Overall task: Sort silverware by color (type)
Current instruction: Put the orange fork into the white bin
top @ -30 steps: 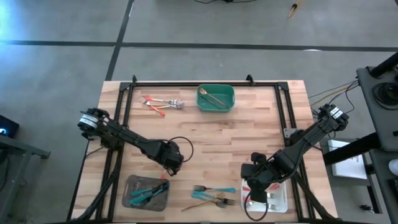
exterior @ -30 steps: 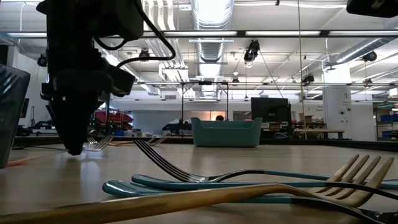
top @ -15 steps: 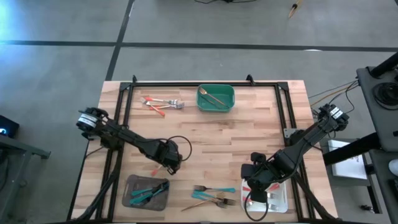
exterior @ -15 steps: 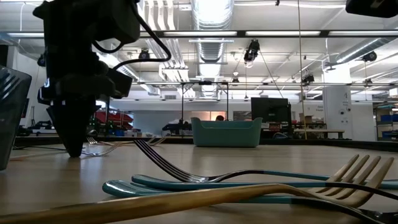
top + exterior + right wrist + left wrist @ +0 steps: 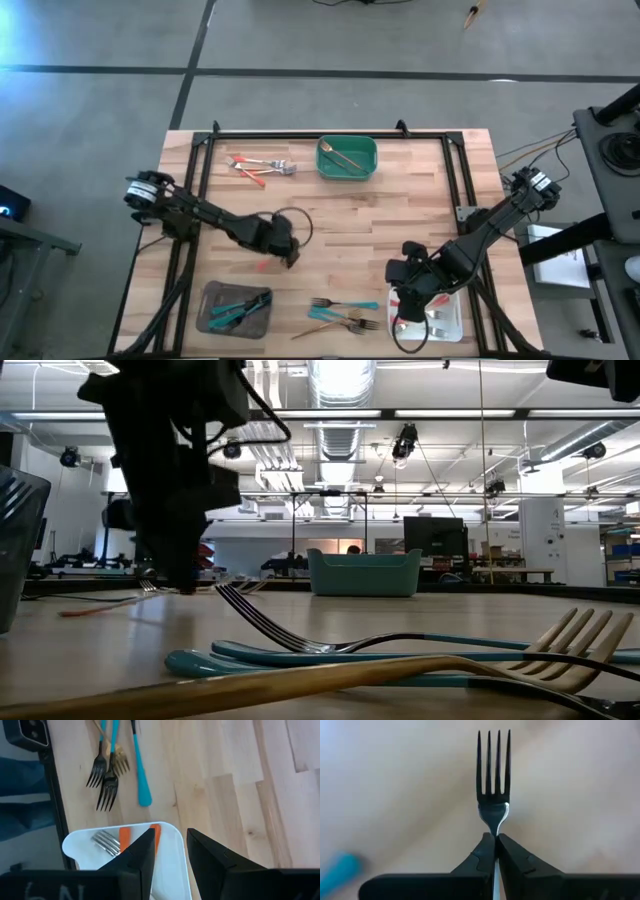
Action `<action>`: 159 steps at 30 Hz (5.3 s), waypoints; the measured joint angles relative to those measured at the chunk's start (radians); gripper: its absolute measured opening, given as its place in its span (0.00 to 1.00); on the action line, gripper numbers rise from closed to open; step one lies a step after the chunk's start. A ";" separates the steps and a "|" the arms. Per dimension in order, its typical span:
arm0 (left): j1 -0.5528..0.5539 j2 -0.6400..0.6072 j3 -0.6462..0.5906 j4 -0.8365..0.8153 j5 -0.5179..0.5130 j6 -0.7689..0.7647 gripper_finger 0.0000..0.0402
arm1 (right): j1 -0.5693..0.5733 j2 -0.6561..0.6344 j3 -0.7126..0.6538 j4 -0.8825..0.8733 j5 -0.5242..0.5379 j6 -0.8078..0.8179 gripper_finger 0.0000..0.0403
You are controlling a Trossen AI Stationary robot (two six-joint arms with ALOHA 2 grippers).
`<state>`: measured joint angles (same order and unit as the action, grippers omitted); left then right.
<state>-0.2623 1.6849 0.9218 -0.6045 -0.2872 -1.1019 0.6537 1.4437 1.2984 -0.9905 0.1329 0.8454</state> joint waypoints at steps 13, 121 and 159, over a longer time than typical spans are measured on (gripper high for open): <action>0.109 -0.020 0.056 0.365 -0.033 0.093 0.00 | -0.124 -0.002 0.000 -0.001 0.027 -0.070 0.26; 0.411 -0.237 0.359 0.382 -0.064 0.547 0.05 | -0.824 0.033 -0.010 0.898 0.069 -0.244 0.02; 0.411 -0.413 0.359 -0.019 0.069 0.688 0.25 | -0.138 -0.018 0.232 -0.277 -0.386 -0.335 0.02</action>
<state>0.1486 1.2716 1.2804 -0.6237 -0.2184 -0.4139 0.5161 1.4255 1.5300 -1.2674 -0.2536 0.5104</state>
